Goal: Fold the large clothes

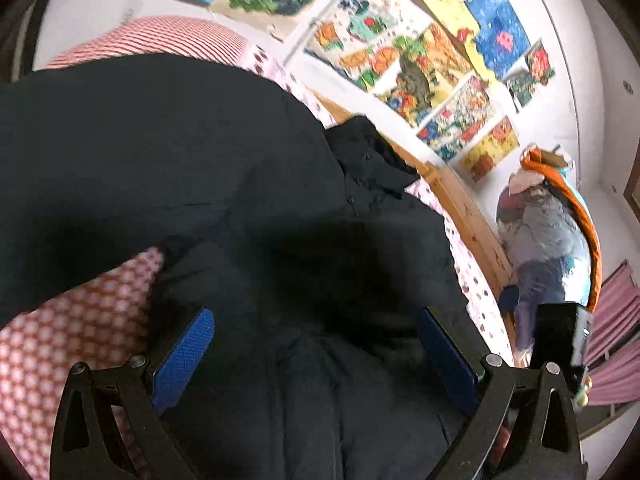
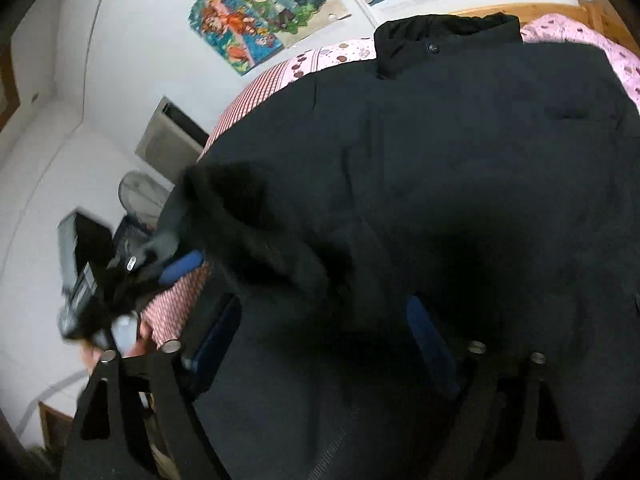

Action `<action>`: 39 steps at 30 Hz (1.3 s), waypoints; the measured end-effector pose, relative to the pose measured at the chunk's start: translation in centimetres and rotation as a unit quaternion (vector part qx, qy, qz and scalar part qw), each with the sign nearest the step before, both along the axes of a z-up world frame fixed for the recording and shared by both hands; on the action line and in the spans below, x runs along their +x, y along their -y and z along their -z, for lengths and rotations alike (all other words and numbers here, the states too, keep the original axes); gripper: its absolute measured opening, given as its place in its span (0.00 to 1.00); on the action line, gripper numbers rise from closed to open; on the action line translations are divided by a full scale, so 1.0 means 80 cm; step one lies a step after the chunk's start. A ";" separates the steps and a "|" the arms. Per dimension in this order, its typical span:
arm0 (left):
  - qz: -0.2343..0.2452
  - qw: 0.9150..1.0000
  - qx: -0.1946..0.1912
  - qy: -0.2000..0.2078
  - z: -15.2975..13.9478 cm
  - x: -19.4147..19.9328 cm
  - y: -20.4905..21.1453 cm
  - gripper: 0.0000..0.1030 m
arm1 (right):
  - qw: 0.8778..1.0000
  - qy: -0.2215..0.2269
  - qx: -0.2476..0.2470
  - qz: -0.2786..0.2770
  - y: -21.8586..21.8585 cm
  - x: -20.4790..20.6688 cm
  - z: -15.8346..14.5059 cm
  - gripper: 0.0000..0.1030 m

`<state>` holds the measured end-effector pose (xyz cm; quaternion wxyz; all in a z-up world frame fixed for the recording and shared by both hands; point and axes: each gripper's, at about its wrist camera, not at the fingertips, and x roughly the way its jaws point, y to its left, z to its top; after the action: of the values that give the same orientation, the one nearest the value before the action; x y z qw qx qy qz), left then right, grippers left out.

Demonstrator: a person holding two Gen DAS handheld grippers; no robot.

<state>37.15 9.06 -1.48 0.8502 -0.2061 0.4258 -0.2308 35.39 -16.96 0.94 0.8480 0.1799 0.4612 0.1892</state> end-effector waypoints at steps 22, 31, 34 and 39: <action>-0.061 0.981 0.185 -0.007 0.021 0.072 0.083 0.08 | 0.985 0.024 -0.102 0.141 0.170 -0.065 -0.027 0.91; -0.076 0.960 0.270 -0.023 0.049 0.093 0.085 0.10 | 0.971 -0.026 -0.194 0.139 0.166 0.083 -0.008 0.91; -0.080 0.968 0.232 -0.052 0.069 0.102 0.069 0.16 | 0.963 -0.081 -0.216 0.139 0.167 0.114 0.045 0.91; -0.084 0.982 0.158 -0.067 0.081 0.102 0.043 0.19 | 0.964 -0.058 -0.212 0.152 0.167 0.104 0.075 0.99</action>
<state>45.34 5.61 -8.00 0.8581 -0.1189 0.4941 -0.0738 43.75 -30.33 -5.06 0.8575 0.0744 0.5062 -0.0546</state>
